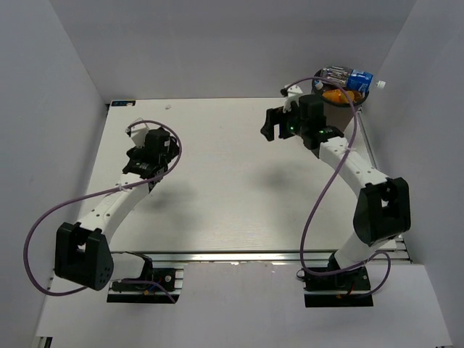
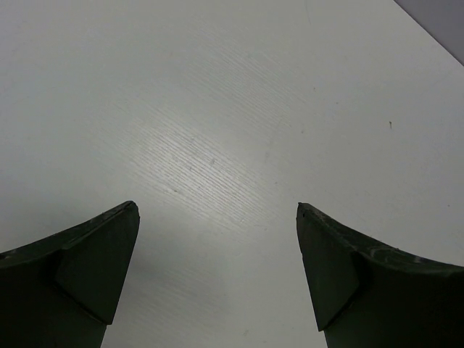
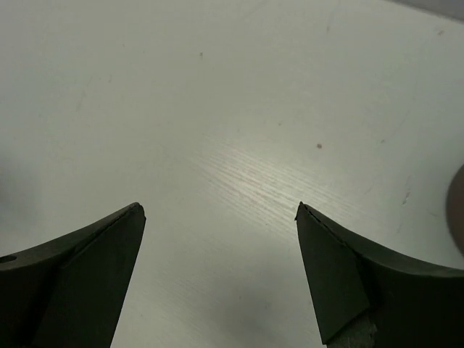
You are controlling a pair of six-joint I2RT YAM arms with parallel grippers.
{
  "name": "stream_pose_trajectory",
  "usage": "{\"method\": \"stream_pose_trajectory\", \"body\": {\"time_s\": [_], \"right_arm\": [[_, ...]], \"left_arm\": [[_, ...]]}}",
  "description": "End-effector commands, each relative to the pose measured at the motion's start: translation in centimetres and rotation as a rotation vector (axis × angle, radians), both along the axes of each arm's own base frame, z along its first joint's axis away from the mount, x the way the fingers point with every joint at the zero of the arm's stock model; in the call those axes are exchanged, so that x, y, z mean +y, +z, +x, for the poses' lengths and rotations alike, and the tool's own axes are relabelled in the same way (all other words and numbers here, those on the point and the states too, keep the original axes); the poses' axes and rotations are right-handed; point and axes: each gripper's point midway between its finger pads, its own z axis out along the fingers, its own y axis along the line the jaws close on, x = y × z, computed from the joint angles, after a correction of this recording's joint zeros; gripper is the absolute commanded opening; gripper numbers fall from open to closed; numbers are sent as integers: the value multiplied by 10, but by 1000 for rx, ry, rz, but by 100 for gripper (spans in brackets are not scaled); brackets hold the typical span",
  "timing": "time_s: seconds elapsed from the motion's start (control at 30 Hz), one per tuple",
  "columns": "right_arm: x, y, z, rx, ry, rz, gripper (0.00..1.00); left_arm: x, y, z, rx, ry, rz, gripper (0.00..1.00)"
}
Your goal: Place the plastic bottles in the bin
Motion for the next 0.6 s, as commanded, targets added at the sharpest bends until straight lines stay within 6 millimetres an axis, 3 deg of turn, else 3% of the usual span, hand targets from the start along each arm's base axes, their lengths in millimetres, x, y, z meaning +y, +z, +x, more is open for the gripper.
{"method": "stream_pose_trajectory", "body": {"time_s": [0.0, 0.13, 0.27, 0.57], "right_arm": [[9, -8, 8, -23, 4, 29, 89], [26, -11, 12, -4, 60, 81, 89], [25, -22, 22, 53, 21, 67, 89], [17, -14, 24, 22, -14, 41, 89]], "left_arm": [[15, -1, -14, 3, 70, 8, 98], [12, 0, -13, -8, 54, -5, 98], [16, 2, -17, -16, 70, -3, 98], [16, 3, -24, -39, 84, -39, 98]]}}
